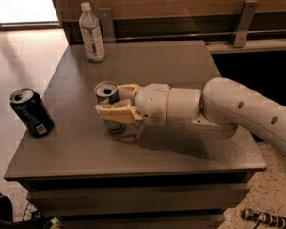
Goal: Move redbull can near blue plastic bottle
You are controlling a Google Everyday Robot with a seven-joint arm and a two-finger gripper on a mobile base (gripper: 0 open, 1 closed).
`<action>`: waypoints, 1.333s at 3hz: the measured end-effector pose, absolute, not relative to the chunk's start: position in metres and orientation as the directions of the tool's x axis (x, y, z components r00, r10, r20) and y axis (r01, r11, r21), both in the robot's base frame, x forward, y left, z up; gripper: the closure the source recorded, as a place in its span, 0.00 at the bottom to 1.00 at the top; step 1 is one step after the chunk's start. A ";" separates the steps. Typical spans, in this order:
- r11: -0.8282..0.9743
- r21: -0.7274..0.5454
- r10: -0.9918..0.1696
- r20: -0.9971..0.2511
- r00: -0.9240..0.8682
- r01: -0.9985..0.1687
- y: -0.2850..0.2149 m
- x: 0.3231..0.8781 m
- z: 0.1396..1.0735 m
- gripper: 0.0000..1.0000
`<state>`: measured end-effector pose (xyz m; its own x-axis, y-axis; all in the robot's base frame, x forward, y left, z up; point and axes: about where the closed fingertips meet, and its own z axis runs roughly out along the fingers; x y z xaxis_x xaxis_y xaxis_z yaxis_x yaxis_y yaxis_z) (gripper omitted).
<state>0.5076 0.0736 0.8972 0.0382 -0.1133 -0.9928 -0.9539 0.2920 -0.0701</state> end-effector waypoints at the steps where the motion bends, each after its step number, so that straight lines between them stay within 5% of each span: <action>1: 0.298 -0.061 -0.110 -0.994 0.029 -0.953 0.068 0.517 0.904 1.00; 4: 0.498 0.019 -0.098 -0.992 -0.078 -0.867 -0.018 0.737 0.947 1.00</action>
Offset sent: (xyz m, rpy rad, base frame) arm 0.1269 -0.0884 0.0566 0.0367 0.0985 -0.1373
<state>0.7374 -0.0177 0.9470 -0.0779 -0.0984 -0.9921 -0.8671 0.4979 0.0187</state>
